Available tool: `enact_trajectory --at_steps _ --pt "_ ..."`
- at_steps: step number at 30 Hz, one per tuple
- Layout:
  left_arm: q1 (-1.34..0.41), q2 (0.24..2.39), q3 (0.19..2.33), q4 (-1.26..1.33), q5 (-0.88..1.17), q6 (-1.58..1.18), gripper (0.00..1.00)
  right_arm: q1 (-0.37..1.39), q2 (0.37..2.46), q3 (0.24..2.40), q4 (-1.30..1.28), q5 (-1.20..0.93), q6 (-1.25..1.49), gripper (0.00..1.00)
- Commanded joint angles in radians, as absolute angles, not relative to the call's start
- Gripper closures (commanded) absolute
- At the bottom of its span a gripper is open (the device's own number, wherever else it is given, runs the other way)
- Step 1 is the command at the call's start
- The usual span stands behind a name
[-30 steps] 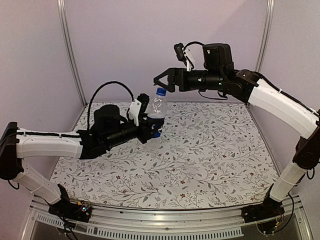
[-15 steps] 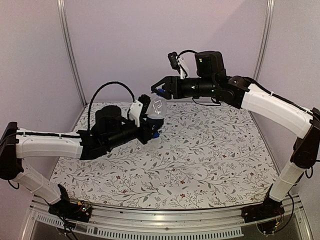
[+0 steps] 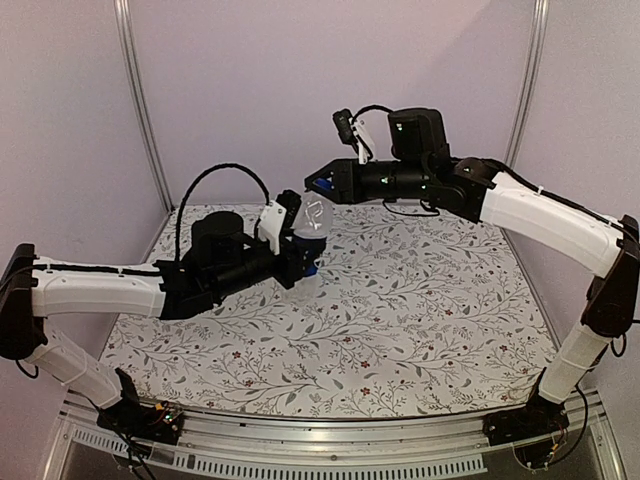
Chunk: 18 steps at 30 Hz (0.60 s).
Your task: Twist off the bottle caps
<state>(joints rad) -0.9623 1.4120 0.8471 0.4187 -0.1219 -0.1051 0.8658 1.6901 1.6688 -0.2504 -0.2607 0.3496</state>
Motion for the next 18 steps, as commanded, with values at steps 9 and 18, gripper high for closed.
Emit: enact_trajectory --at_steps 9,18 --pt "-0.980 1.385 0.839 0.468 -0.019 -0.085 0.64 0.865 1.608 1.601 -0.156 -0.354 0.270 0.84" --pt "-0.980 1.347 0.755 0.666 0.430 -0.069 0.66 0.767 1.557 1.572 -0.149 -0.892 0.016 0.83"
